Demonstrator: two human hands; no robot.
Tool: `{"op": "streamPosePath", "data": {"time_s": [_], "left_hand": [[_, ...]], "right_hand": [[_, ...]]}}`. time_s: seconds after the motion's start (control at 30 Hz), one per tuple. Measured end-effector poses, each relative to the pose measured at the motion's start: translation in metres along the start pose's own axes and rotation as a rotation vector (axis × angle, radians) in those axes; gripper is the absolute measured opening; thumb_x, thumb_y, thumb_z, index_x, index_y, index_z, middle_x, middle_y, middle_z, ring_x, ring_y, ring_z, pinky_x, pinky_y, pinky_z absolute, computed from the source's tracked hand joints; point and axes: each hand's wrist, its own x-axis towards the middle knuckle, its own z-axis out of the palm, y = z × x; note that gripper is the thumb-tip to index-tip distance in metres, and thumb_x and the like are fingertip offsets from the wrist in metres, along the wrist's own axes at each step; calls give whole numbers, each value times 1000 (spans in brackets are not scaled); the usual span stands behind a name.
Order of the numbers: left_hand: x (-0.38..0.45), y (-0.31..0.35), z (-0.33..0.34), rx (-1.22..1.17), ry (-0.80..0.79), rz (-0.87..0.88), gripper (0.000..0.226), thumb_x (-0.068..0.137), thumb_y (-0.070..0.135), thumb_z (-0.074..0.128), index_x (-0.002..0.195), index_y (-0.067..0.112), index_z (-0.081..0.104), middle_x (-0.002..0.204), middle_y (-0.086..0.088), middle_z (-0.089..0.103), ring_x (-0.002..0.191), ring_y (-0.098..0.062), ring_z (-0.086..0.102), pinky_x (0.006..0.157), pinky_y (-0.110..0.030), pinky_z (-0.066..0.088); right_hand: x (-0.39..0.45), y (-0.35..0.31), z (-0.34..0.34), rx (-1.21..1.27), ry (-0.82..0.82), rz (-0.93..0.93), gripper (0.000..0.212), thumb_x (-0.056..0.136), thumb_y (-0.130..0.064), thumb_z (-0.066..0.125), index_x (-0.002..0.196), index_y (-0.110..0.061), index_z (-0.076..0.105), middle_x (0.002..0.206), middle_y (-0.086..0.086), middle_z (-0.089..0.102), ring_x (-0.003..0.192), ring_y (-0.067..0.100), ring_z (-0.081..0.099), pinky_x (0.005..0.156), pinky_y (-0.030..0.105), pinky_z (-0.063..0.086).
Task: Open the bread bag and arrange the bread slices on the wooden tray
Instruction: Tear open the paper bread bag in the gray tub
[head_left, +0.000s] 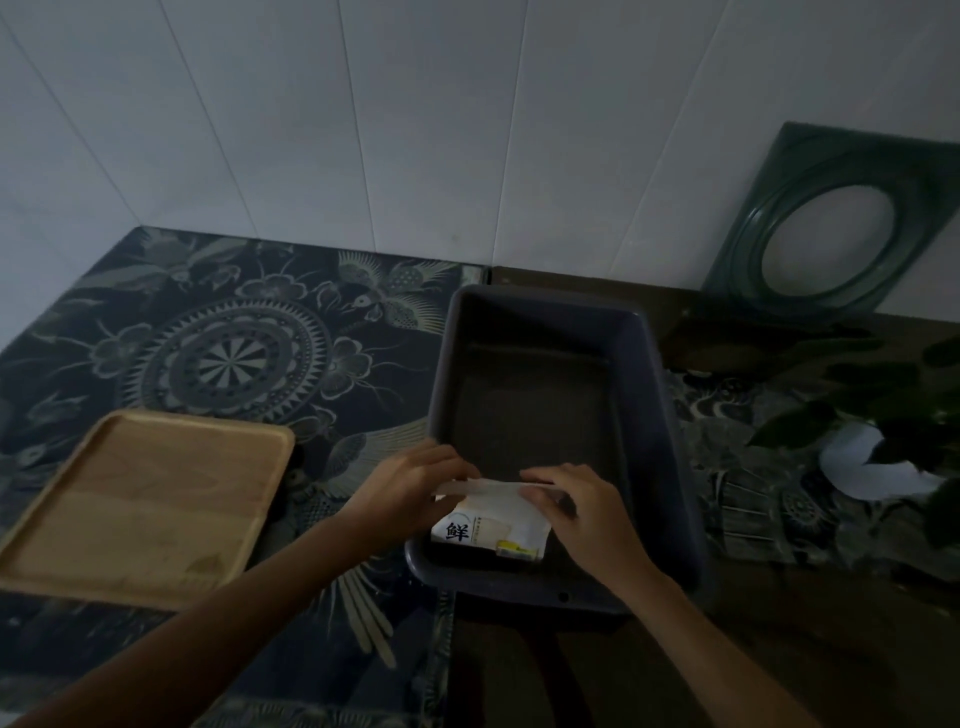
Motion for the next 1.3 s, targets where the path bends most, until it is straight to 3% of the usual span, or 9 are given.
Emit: {"op": "streamPosePath", "data": {"time_s": [0.07, 0.23, 0.37, 0.5, 0.67, 0.87, 1.07, 1.23, 1.3], "left_hand": [[3, 1, 1, -10, -15, 21, 35, 80, 15, 76, 115, 18, 71, 102, 2, 71, 88, -17, 67, 70, -22, 46], [9, 0, 0, -107, -40, 30, 25, 93, 37, 65, 113, 24, 72, 106, 9, 68, 91, -9, 66, 71, -31, 56], [16, -3, -4, -199, -104, -21, 32, 93, 46, 62, 108, 23, 78, 101, 9, 71, 86, -5, 68, 74, -34, 58], [27, -6, -10, -219, -180, -38, 25, 92, 42, 68, 105, 24, 80, 97, 8, 74, 81, -3, 68, 74, -30, 58], [39, -11, -17, -264, -283, -96, 23, 93, 42, 68, 102, 26, 81, 96, 7, 75, 83, -4, 69, 77, -22, 58], [49, -18, -23, -335, -374, -143, 21, 96, 31, 64, 102, 19, 80, 99, 4, 76, 87, -4, 71, 76, -13, 56], [63, -22, -24, -239, -347, -112, 18, 95, 21, 65, 104, 14, 79, 100, 1, 78, 89, -8, 71, 82, -19, 55], [75, -19, -25, -177, -364, -23, 12, 92, 23, 70, 96, 15, 78, 92, 1, 77, 76, -1, 64, 68, -2, 44], [79, -19, -23, -158, -339, -14, 11, 92, 25, 71, 95, 17, 78, 91, 2, 76, 75, 3, 60, 68, -1, 41]], "right_hand": [[2, 0, -1, 25, -4, 38, 27, 97, -36, 65, 119, -22, 74, 101, -22, 64, 91, -6, 57, 79, 17, 48], [1, -3, -4, 26, -48, 86, 36, 98, -49, 57, 123, -26, 70, 107, -18, 66, 102, -2, 57, 86, 22, 50], [-4, -10, -5, -17, -52, 32, 51, 89, -63, 58, 128, -31, 65, 112, -22, 61, 109, -4, 52, 94, 18, 45], [-2, -16, -7, -128, -63, -46, 45, 88, -42, 71, 131, -28, 64, 116, -12, 63, 110, 5, 54, 96, 29, 48], [6, -14, -11, -80, -77, -38, 26, 97, -26, 68, 123, -25, 71, 113, -11, 70, 106, 6, 61, 92, 36, 54], [14, -14, -12, -104, -56, -25, 31, 98, -27, 65, 129, -29, 65, 121, -12, 67, 112, 2, 58, 97, 33, 54], [8, -22, 0, -415, 102, -188, 55, 81, -26, 80, 132, -29, 62, 136, -1, 56, 127, 22, 51, 104, 36, 46], [3, -30, 14, -568, 106, -293, 31, 81, -30, 76, 111, -27, 73, 133, 1, 63, 129, 25, 51, 103, 43, 46], [2, -33, 15, -600, 113, -280, 25, 82, -32, 75, 106, -25, 76, 129, 2, 66, 128, 24, 50, 100, 43, 49]]}}
